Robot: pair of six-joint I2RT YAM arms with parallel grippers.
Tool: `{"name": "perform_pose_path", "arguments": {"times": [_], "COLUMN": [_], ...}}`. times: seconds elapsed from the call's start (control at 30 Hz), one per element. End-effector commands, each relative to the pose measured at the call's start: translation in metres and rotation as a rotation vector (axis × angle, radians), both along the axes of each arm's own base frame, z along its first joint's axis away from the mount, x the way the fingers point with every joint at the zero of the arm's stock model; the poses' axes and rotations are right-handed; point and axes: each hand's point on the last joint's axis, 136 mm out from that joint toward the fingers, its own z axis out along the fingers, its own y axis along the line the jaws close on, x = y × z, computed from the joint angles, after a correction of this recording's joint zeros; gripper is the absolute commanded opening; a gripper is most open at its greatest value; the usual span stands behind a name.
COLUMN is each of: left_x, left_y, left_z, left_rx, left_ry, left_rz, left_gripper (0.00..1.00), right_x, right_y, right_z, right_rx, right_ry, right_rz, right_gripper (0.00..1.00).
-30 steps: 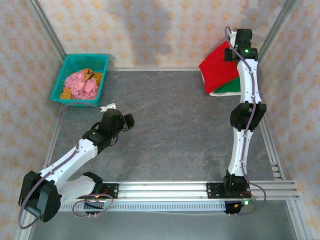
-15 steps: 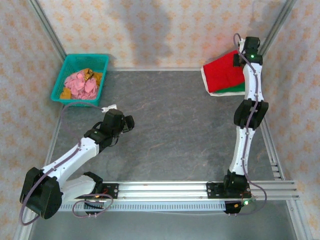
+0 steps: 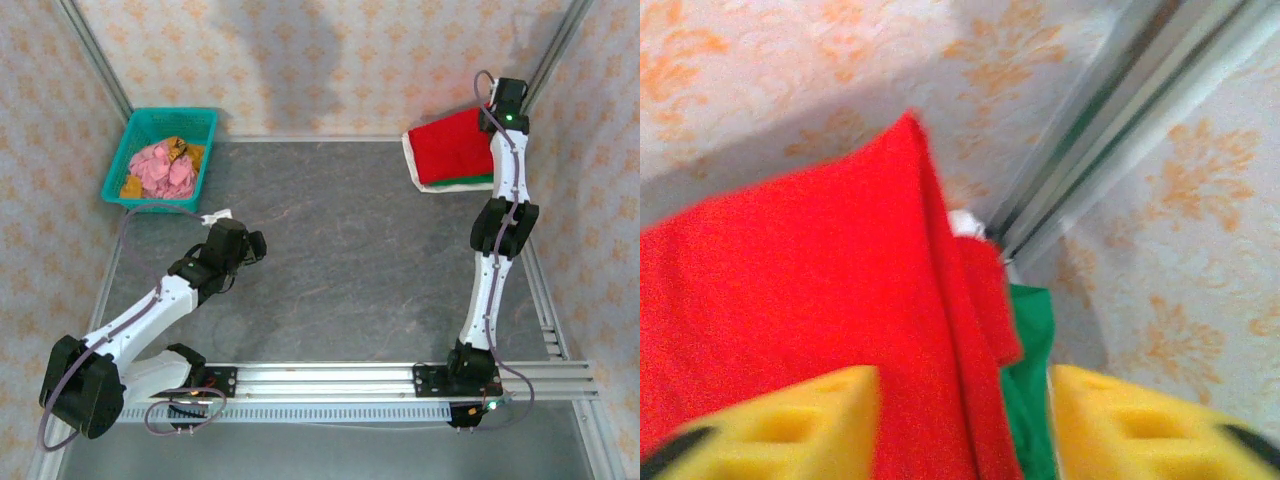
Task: Fold and stack the t-shirts
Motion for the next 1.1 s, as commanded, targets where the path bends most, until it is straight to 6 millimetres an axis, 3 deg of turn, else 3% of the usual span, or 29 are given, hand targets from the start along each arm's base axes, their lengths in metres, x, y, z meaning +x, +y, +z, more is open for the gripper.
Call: {"name": "perform_pose_path", "arguments": {"times": [0.0,0.1,0.23,0.37,0.43,0.53,0.63,0.7,0.83,0.9,0.97,1.07], "left_x": [-0.002,-0.003,-0.005,-0.008,-0.01,-0.017,-0.021,-0.021,-0.022,-0.02,-0.021,-0.021], "left_y": [0.007,0.01,0.024,0.049,0.065,0.091,0.105,0.108,0.114,0.118,0.129,0.146], "left_z": [0.01,0.01,0.019,0.045,0.058,0.073,0.079,0.073,0.055,0.047,0.037,0.02], "left_rx": [0.05,0.064,0.105,0.175,0.219,0.316,0.422,0.476,0.514,0.513,0.487,0.443], "left_ry": [-0.021,-0.02,-0.067,-0.199,-0.265,-0.341,-0.381,-0.411,-0.416,-0.428,-0.454,-0.426], "left_rz": [0.013,0.023,0.071,0.163,0.239,0.356,0.4,0.388,0.352,0.322,0.36,0.405], "left_gripper": [0.81,0.82,0.82,0.99,1.0,1.0,1.0,1.0,1.0,1.0,1.0,1.0], "right_x": [-0.001,-0.007,-0.026,-0.06,-0.084,-0.136,-0.201,-0.243,-0.305,-0.33,-0.347,-0.355], "right_y": [-0.02,-0.021,-0.007,0.03,0.057,0.114,0.171,0.193,0.187,0.172,0.159,0.146], "right_z": [0.02,0.03,0.046,0.049,0.053,0.053,0.058,0.043,-0.004,-0.025,-0.04,-0.056], "right_rx": [-0.051,-0.024,0.096,0.233,0.285,0.371,0.273,0.206,0.209,0.174,0.152,0.136], "right_ry": [-0.06,-0.082,-0.09,-0.125,-0.208,-0.309,-0.393,-0.382,-0.358,-0.367,-0.385,-0.439], "right_rz": [-0.091,-0.127,-0.14,-0.13,-0.114,-0.05,0.014,0.039,0.009,-0.031,-0.074,-0.114], "right_gripper": [0.85,0.89,0.99,0.99,0.99,0.99,0.99,0.99,0.99,0.99,0.99,0.99]}}
